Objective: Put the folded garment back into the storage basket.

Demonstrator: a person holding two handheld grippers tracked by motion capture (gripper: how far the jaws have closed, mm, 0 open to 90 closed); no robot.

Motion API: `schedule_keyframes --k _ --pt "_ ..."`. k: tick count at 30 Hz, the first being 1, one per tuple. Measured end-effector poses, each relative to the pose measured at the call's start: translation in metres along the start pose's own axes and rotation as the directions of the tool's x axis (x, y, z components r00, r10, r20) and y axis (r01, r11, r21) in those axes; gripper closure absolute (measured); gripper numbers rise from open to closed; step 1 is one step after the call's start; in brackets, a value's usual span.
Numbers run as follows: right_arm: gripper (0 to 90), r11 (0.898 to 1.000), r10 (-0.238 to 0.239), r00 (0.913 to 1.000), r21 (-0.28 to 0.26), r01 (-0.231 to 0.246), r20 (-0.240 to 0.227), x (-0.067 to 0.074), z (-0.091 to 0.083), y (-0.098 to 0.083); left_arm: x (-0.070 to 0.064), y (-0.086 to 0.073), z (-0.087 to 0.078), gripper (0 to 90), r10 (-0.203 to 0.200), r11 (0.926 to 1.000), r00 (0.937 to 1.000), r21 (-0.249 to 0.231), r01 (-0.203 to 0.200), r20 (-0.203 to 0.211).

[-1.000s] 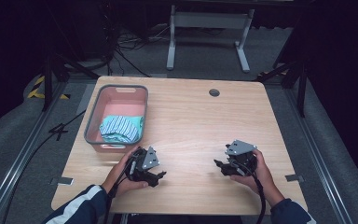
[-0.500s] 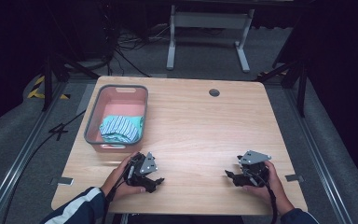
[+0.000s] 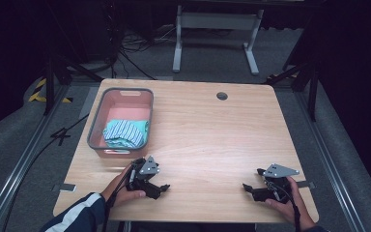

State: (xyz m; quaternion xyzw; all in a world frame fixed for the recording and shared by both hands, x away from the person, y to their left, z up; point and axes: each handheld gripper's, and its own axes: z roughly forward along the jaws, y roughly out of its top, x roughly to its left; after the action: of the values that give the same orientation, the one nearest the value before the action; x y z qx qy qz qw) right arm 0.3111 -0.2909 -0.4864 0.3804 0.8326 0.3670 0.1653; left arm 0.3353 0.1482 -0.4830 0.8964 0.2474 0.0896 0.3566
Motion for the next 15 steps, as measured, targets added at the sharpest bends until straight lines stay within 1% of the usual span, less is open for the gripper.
schedule_keyframes --k 5,15 --pt "17.0 1.0 0.001 1.0 0.0 -0.001 0.0 0.0 0.0 0.0 0.0002 0.0003 0.0009 12.7 0.0 1.0 1.0 -0.003 0.0 0.008" --pt "15.5 1.0 0.009 0.9999 0.003 -0.009 0.008 0.0005 0.0004 0.0002 0.0005 0.0007 0.0011 12.0 0.004 1.0 1.0 0.0 -0.004 0.007"
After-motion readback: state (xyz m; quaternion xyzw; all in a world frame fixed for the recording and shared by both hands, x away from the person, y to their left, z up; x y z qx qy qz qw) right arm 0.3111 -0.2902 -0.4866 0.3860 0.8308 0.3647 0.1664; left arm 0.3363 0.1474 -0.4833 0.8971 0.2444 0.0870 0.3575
